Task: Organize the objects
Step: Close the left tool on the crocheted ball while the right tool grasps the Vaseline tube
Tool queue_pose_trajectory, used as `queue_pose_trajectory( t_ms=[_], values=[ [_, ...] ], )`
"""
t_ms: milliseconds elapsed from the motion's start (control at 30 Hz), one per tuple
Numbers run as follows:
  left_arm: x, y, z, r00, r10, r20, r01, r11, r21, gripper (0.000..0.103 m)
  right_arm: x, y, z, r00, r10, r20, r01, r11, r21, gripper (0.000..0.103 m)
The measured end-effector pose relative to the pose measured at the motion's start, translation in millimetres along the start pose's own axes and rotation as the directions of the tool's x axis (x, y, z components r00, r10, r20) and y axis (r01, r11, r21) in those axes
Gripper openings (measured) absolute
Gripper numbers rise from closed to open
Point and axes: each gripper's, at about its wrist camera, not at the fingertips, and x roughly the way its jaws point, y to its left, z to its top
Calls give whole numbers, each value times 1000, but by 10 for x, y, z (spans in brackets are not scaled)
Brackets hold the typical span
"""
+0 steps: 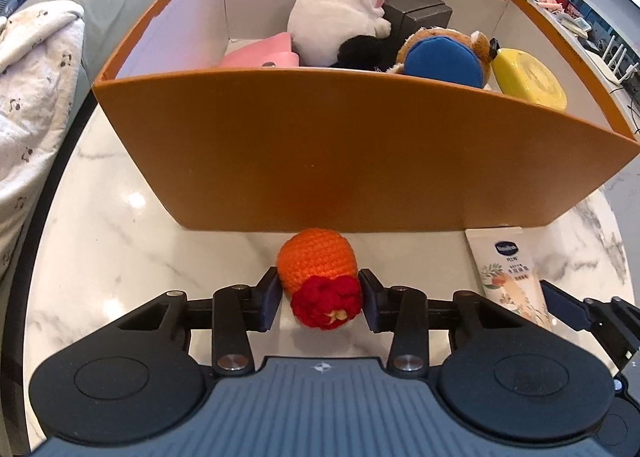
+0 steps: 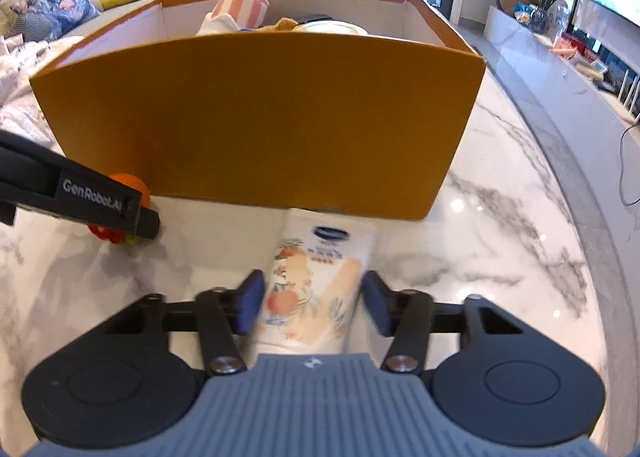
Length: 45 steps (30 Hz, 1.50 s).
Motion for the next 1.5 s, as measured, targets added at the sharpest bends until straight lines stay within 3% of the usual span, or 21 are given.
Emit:
queue_pose_trajectory(
  t_ms=[667,1500],
  values=[
    [-232,-20,-143,1000,5,2,-5,999,52,47,-227,118,-27,999,34,16,-33,998,-49,50],
    [-713,-94,-332,996,13,88,-24,992,124,47,-605,258,-121,996,72,60,-66,992,-103,49]
  ],
)
